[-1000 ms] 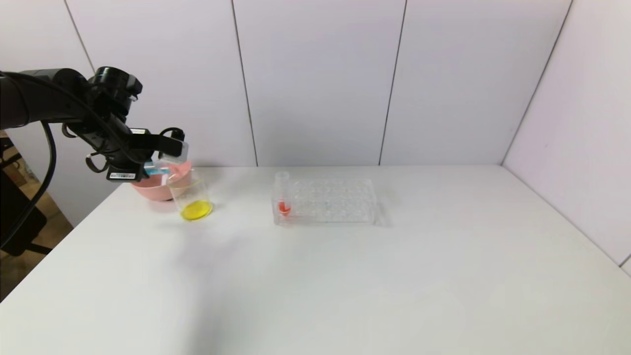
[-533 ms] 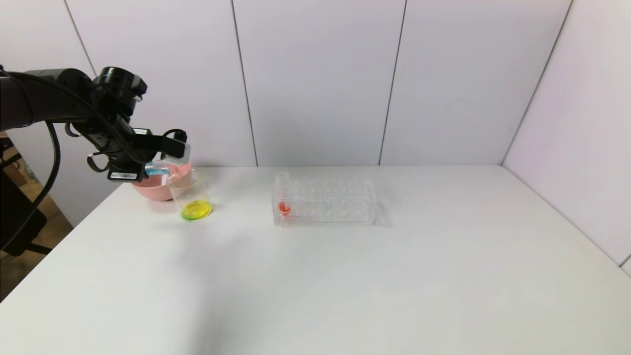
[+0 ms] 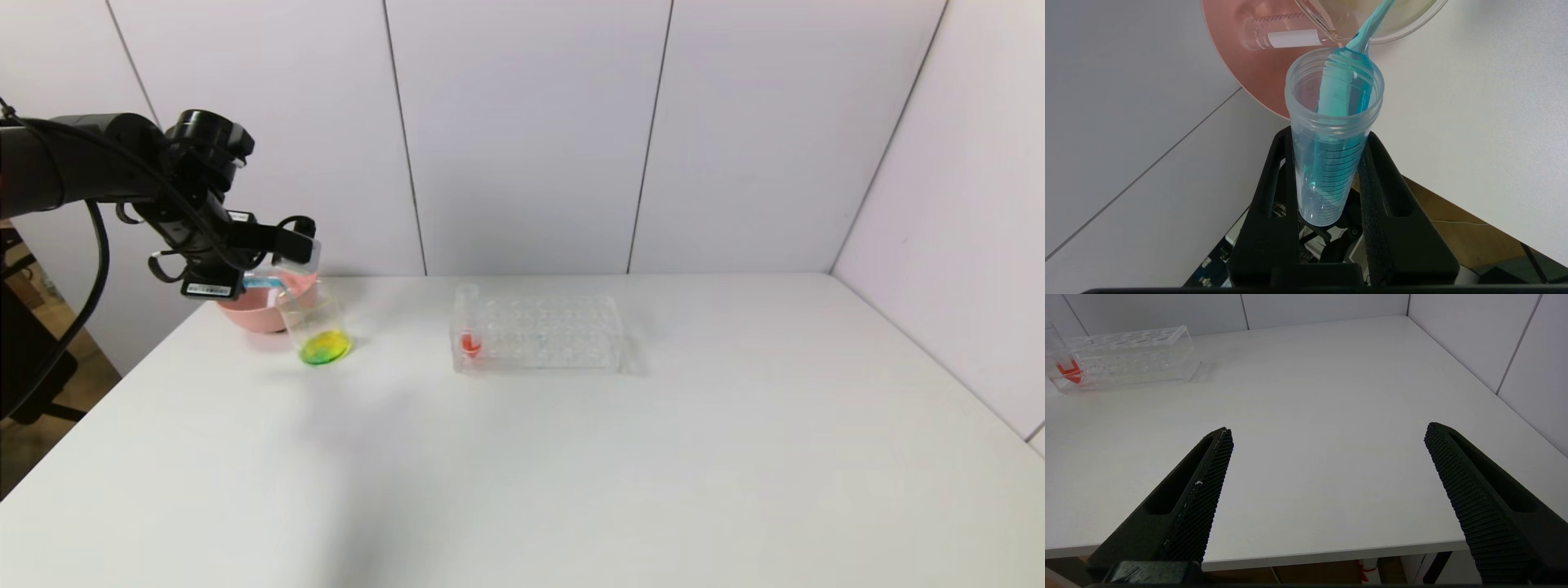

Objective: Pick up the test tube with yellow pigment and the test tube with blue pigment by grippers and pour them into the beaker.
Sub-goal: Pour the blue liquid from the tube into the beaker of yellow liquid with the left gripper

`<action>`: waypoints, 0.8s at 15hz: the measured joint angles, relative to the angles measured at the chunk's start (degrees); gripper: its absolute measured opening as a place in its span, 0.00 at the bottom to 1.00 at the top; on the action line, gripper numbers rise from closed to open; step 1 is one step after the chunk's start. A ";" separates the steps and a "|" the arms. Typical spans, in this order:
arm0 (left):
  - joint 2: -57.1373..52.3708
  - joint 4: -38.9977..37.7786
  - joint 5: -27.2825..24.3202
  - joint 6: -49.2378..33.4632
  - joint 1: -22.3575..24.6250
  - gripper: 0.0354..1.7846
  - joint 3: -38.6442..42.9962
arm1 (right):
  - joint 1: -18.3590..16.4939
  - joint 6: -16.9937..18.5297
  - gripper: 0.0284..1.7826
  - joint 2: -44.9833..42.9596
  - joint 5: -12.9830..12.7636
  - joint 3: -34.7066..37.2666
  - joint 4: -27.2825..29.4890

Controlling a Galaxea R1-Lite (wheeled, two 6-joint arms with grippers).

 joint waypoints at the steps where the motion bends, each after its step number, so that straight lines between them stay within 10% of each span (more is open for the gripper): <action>1: 0.00 0.00 0.21 -0.04 -0.11 0.23 0.00 | 0.00 -0.02 0.96 0.00 0.00 0.00 0.00; 12: -0.02 -0.46 4.79 0.18 -1.50 0.23 -0.04 | 0.00 0.00 0.96 0.00 0.00 0.00 -0.02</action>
